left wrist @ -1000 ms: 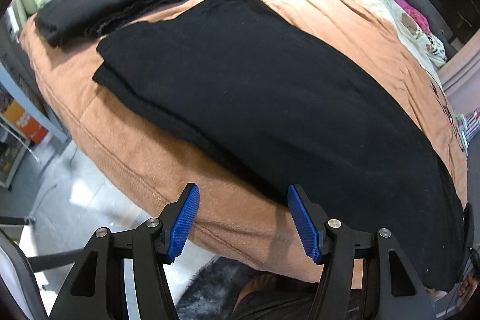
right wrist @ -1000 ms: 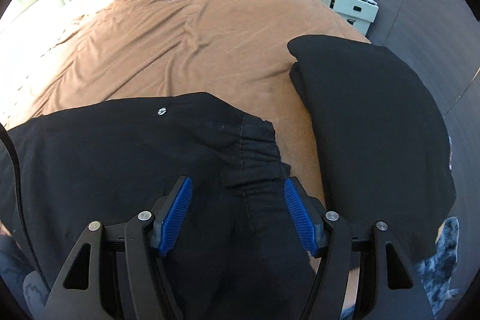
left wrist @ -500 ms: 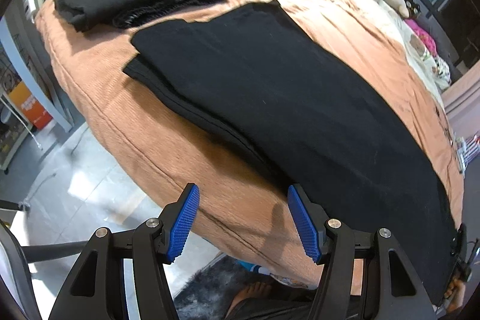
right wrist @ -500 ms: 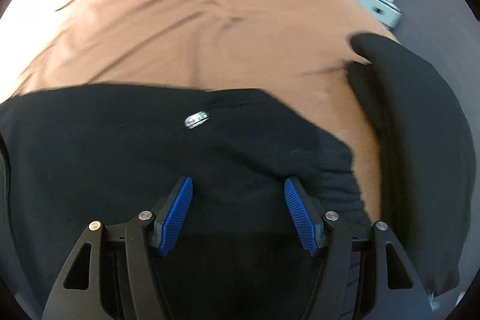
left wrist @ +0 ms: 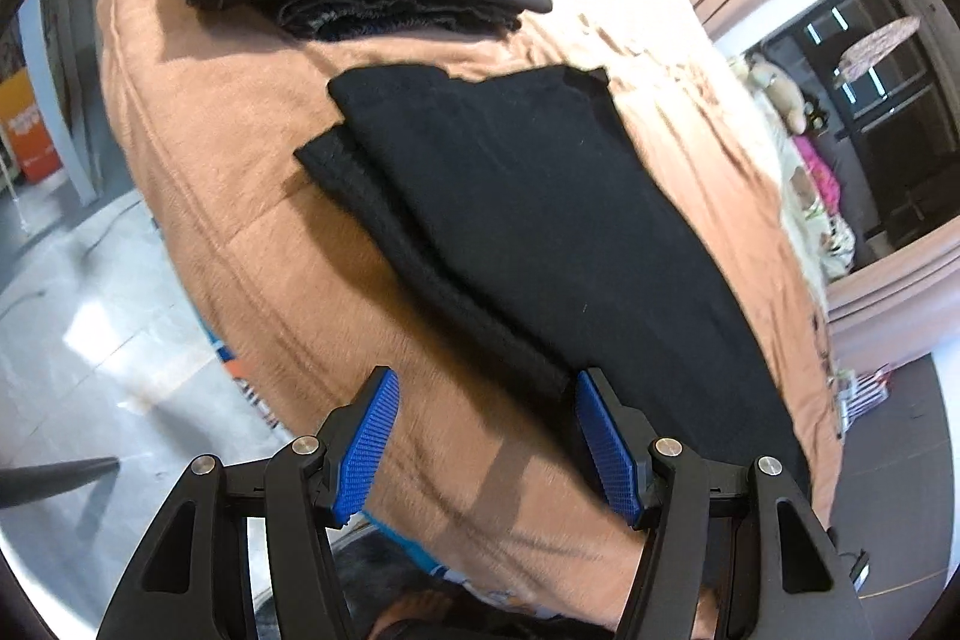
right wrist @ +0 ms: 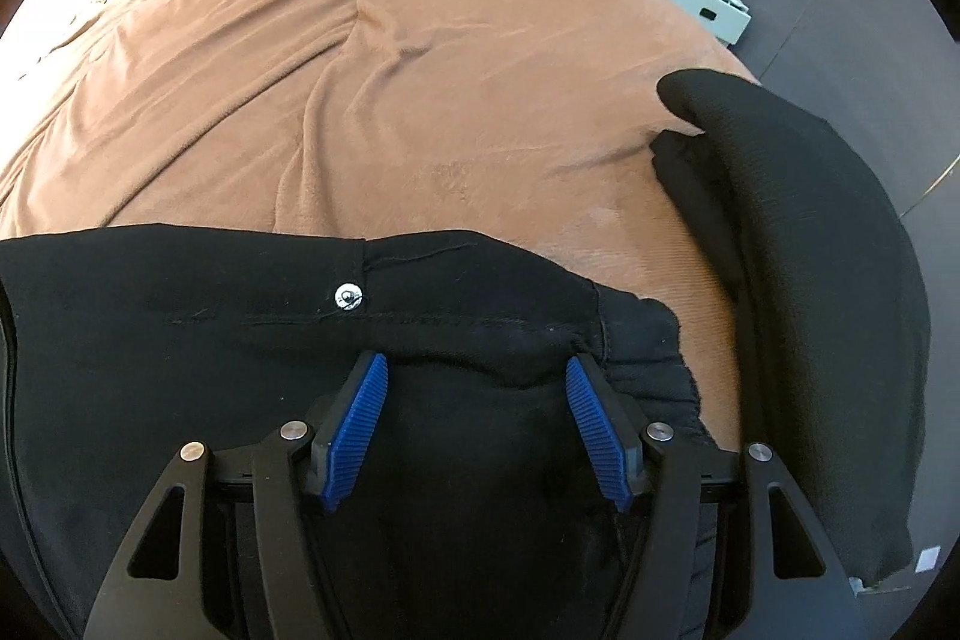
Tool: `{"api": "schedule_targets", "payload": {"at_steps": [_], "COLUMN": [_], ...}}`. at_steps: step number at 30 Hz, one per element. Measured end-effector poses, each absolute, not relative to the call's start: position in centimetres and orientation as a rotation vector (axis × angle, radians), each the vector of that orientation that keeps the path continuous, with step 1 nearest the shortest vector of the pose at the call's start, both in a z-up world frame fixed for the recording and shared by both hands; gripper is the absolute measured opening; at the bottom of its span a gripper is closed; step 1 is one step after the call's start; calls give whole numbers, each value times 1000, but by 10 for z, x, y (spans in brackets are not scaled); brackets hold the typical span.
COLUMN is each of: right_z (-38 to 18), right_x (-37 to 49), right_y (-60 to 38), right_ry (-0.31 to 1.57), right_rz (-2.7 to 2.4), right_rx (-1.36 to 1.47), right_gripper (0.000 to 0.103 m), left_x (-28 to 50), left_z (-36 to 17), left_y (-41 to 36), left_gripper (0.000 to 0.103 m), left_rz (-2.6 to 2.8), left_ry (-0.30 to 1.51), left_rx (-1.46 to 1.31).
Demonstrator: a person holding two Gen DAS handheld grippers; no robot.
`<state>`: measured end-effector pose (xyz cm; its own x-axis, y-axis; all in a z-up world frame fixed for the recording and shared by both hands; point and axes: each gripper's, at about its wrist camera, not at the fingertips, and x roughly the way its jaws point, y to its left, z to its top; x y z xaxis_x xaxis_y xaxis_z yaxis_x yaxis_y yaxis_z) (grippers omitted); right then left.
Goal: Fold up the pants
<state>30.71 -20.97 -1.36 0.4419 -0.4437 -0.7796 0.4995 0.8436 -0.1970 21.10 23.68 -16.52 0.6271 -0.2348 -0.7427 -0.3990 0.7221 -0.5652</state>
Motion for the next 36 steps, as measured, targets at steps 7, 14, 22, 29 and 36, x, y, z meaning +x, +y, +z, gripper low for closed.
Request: {"api": "schedule_targets", "payload": {"at_steps": [7,14,22,29,36], "right_z": [11,31,56,78,83], "right_x": [271,237,222,214,216], "right_y": [-201,-181,-150,-109,-67], "right_ry": [899,846,788,752,740], "right_rz": [-555,-528,-494,-446,-350], "right_rx": [116,147,158,133,152], "right_gripper": [60,60,60,60,60], "left_x": [220,215,232,249,248], "left_z": [-165,-174,-177,-180,-145], "left_y": [247,268,285,297,302], "left_gripper": [64,63,53,9,4], "left_rz": [84,59,50,72,33], "left_ry": [861,802,773,810,732], "left_rx": [-839,-959,-1009,-1026,-992]}}
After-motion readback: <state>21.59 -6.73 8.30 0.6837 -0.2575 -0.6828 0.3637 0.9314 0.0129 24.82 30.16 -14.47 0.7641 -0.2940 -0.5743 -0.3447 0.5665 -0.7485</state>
